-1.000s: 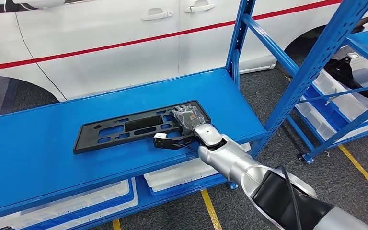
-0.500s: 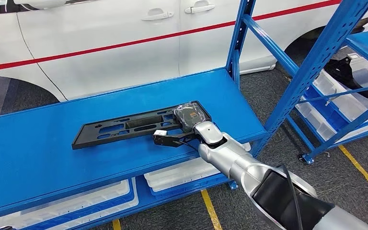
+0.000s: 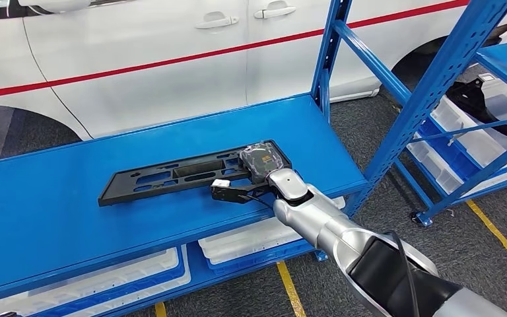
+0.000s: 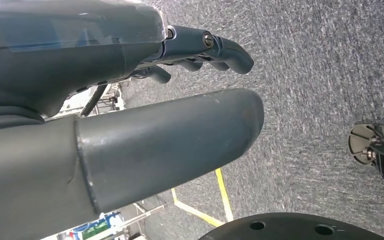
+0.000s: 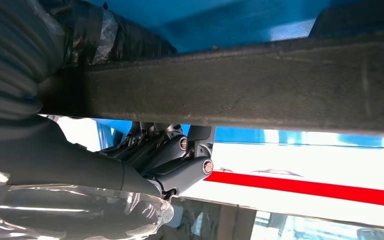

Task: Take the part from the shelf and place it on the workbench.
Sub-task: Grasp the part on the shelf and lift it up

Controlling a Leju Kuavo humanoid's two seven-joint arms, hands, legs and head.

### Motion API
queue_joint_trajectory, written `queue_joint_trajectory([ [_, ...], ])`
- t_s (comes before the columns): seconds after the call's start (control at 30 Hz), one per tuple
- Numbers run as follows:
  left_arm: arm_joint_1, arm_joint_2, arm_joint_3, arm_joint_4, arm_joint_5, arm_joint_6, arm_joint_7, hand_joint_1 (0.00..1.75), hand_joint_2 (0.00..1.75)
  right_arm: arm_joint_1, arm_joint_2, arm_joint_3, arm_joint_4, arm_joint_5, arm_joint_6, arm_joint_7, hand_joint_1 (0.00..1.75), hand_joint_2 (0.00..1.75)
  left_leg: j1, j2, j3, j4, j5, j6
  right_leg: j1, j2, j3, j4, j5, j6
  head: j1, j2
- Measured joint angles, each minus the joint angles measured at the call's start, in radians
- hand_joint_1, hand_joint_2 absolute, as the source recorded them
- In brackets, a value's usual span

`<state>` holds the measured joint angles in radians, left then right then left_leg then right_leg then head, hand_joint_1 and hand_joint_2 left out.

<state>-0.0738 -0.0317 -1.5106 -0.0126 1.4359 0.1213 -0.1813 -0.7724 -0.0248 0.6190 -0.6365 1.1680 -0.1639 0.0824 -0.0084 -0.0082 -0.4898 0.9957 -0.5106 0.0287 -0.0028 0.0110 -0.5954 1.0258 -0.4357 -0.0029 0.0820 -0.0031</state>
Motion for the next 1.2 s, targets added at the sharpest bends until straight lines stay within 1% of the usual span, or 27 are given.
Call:
queue_joint_trajectory([
  [0.17, 0.000, 0.000, 0.000, 0.000, 0.000, 0.000, 0.000, 0.00, 0.00, 0.001, 0.000, -0.002, -0.001, 0.000, 0.000, 0.000, 1.75, 1.75, 0.000, 0.000, 0.000, 0.000, 0.000, 0.000, 0.000, 0.000, 0.000, 0.000, 0.000, 0.000, 0.000, 0.000],
  [0.3, 0.000, 0.000, 0.000, 0.000, 0.000, 0.000, 0.000, 0.00, 1.75, 0.002, 0.000, -0.003, -0.001, 0.000, 0.000, 0.000, 1.75, 1.75, 0.000, 0.000, 0.000, 0.000, 0.000, 0.000, 0.000, 0.000, 0.000, 0.000, 0.000, 0.000, 0.000, 0.000],
  [0.5, 0.000, 0.000, 0.002, 0.000, 0.020, 0.004, -0.010, 0.00, 1.75, 0.008, -0.001, -0.006, -0.013, 0.003, 0.005, 0.000, 1.75, 1.75, 0.000, 0.000, 0.000, 0.000, 0.000, 0.000, 0.000, 0.000, 0.000, 0.000, 0.000, 0.000, 0.000, 0.000],
  [0.6, 0.000, 0.000, 0.010, 0.000, 0.042, -0.012, -0.013, 0.00, 1.75, 0.012, -0.003, -0.008, -0.020, 0.005, 0.005, -0.001, 1.75, 1.75, 0.000, 0.000, 0.000, 0.000, 0.000, 0.000, 0.000, 0.000, 0.000, 0.000, 0.000, 0.000, 0.000, 0.000],
  [0.7, 0.001, 0.000, 0.025, 0.000, 0.063, -0.035, 0.003, 0.00, 1.75, 0.013, -0.003, -0.008, -0.023, 0.005, 0.003, -0.004, 1.75, 1.75, 0.000, 0.000, -0.001, 0.000, 0.000, 0.000, 0.000, 0.000, 0.000, 0.000, 0.000, 0.000, 0.000, 0.000],
  [0.8, 0.001, 0.000, 0.033, 0.000, 0.073, -0.043, 0.031, 0.00, 1.75, 0.013, -0.003, -0.008, -0.025, 0.005, -0.031, -0.025, 1.75, 1.75, 0.000, 0.000, -0.001, 0.001, 0.000, 0.000, -0.001, 0.001, 0.000, -0.001, 0.001, 0.001, 0.000, 0.000],
  [0.87, 0.002, 0.003, 0.037, 0.000, 0.075, -0.047, 0.050, 0.00, 1.75, 0.013, -0.003, -0.008, -0.033, -0.001, -0.053, -0.056, 1.75, 1.75, -0.004, 0.000, 0.000, 0.001, 0.006, 0.007, -0.003, 0.002, 0.001, -0.007, 0.009, 0.008, 0.000, 0.000],
  [0.9, 0.002, 0.005, 0.038, 0.000, 0.075, -0.048, 0.056, 0.00, 1.75, 0.014, -0.004, -0.008, -0.041, -0.006, -0.056, -0.076, 1.75, 1.75, -0.001, 0.001, 0.003, -0.009, 0.016, 0.013, -0.003, 0.002, 0.001, -0.012, 0.012, 0.013, 0.000, 0.000],
  [0.93, 0.001, 0.006, 0.038, 0.000, 0.075, -0.048, 0.059, 0.00, 1.75, 0.013, -0.008, -0.007, -0.054, -0.015, -0.056, -0.098, 1.75, 1.75, 0.002, 0.003, 0.006, -0.021, 0.028, 0.020, -0.002, 0.002, -0.003, -0.011, 0.008, 0.018, 0.000, 0.000],
  [0.97, 0.001, 0.007, 0.038, 0.000, 0.075, -0.047, 0.063, 0.00, 1.75, 0.013, -0.014, -0.007, -0.071, -0.025, -0.054, -0.121, 1.75, 1.75, 0.006, 0.006, 0.007, -0.035, 0.039, 0.026, -0.001, 0.001, -0.013, 0.007, -0.008, 0.020, 0.000, 0.000],
  [1.0, 0.000, 0.007, 0.038, 0.000, 0.074, -0.047, 0.066, 0.00, 1.75, 0.013, -0.021, -0.007, -0.090, -0.037, -0.053, -0.143, 1.75, 1.75, 0.011, 0.008, 0.006, -0.045, 0.047, 0.029, -0.002, 0.000, -0.032, 0.046, -0.035, 0.023, 0.000, 0.000],
  [1.07, 0.001, 0.009, 0.038, 0.000, 0.074, -0.045, 0.071, 0.00, 1.75, 0.016, -0.039, -0.007, -0.135, -0.058, -0.058, -0.173, 1.75, 1.75, 0.013, 0.010, -0.003, -0.043, 0.050, 0.031, -0.010, -0.001, -0.089, 0.174, -0.095, 0.030, 0.000, 0.000],
  [1.1, 0.002, 0.009, 0.038, 0.000, 0.074, -0.044, 0.072, 0.00, 1.75, 0.021, -0.049, -0.007, -0.159, -0.066, -0.062, -0.182, 1.75, 1.75, 0.015, 0.010, -0.007, -0.038, 0.050, 0.029, -0.015, -0.002, -0.113, 0.226, -0.110, 0.036, 0.000, 0.000],
  [1.13, 0.003, 0.009, 0.038, 0.000, 0.074, -0.043, 0.073, 0.00, 1.75, 0.026, -0.059, -0.007, -0.183, -0.074, -0.065, -0.188, 1.75, 1.75, 0.018, 0.009, -0.011, -0.031, 0.047, 0.026, -0.021, -0.003, -0.122, 0.247, -0.106, 0.042, 0.000, 0.000],
  [1.17, 0.004, 0.010, 0.038, 0.000, 0.073, -0.041, 0.074, 0.00, 1.75, 0.031, -0.069, -0.007, -0.205, -0.080, -0.068, -0.191, 1.75, 1.75, 0.022, 0.007, -0.016, -0.021, 0.044, 0.021, -0.027, -0.005, -0.115, 0.230, -0.084, 0.048, 0.000, 0.000],
  [1.2, 0.005, 0.011, 0.038, 0.000, 0.072, -0.040, 0.074, 0.00, 1.75, 0.034, -0.078, -0.007, -0.228, -0.084, -0.071, -0.194, 1.75, 1.75, 0.027, 0.006, -0.021, -0.009, 0.037, 0.012, -0.033, -0.007, -0.091, 0.179, -0.050, 0.055, 0.000, 0.000],
])
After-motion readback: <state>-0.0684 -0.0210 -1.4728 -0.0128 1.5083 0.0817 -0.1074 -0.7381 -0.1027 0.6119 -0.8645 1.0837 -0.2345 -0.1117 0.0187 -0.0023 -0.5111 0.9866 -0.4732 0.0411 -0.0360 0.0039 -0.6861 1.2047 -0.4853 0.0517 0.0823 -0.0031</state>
